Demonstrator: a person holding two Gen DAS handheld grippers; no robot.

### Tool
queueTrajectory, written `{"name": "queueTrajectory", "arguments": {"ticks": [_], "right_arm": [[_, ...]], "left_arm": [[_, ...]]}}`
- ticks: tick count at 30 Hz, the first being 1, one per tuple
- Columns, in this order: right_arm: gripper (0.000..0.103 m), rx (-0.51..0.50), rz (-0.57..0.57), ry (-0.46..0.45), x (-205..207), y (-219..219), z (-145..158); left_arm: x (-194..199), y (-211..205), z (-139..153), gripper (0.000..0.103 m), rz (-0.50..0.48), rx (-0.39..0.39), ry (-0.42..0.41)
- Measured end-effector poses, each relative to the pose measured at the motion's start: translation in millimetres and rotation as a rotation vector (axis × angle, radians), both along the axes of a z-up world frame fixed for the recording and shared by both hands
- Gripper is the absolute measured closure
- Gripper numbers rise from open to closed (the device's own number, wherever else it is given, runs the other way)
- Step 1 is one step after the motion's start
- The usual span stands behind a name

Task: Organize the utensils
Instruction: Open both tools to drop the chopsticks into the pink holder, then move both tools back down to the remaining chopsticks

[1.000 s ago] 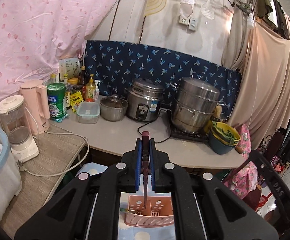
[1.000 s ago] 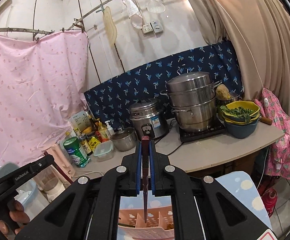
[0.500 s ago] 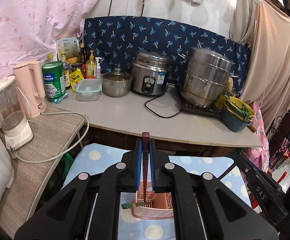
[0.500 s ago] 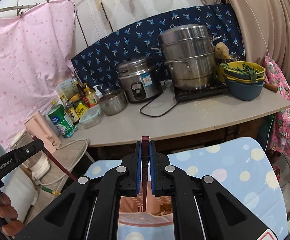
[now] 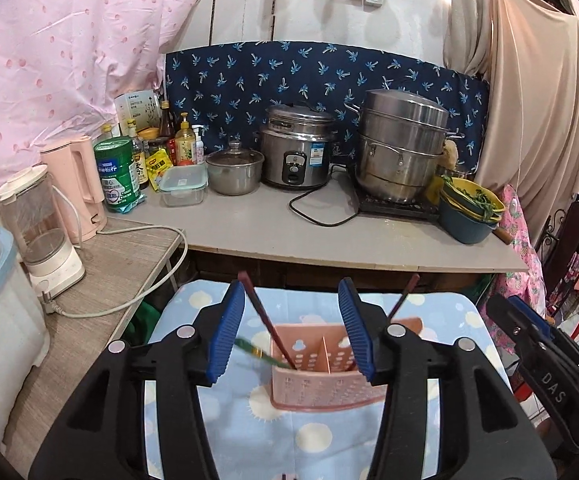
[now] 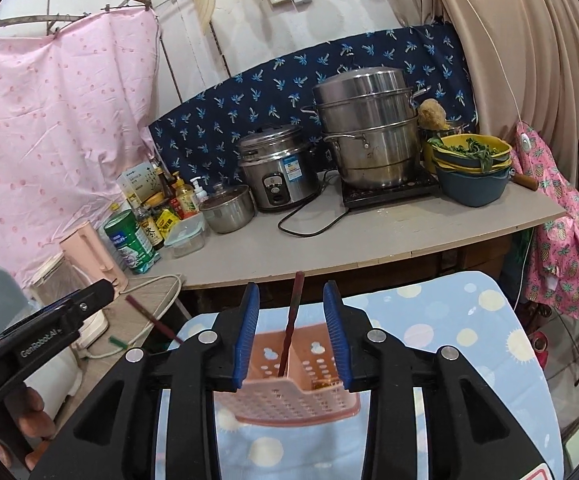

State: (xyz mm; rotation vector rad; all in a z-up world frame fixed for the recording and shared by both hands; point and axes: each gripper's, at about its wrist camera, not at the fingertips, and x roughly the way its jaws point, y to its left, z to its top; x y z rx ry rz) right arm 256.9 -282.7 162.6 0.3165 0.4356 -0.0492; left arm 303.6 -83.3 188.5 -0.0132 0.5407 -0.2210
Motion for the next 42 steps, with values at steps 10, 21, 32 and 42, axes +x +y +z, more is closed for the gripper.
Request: {"name": "queueTrajectory", "arguments": {"ticks": [10,21,32,42], "right_arm": [[0.063,-0.044,0.012,0.019,-96,20,-11],[0.063,-0.065,0.002,0.142,-186,34,-65],[0.063,-0.101,0.027,0.257,-237,52,-119],[0.063,-0.111,0.044,0.347,-257,66,-162]], "left_arm": [[-88,9,-20,0.052,-0.021,0.062,0.011],[-161,30,-69,0.052,-0.039,0.085,0.106],[-205,51,-111,0.052,-0.039,0.093,0.172],[-223,64,-151,0.052,-0.034,0.110,0.243]]}}
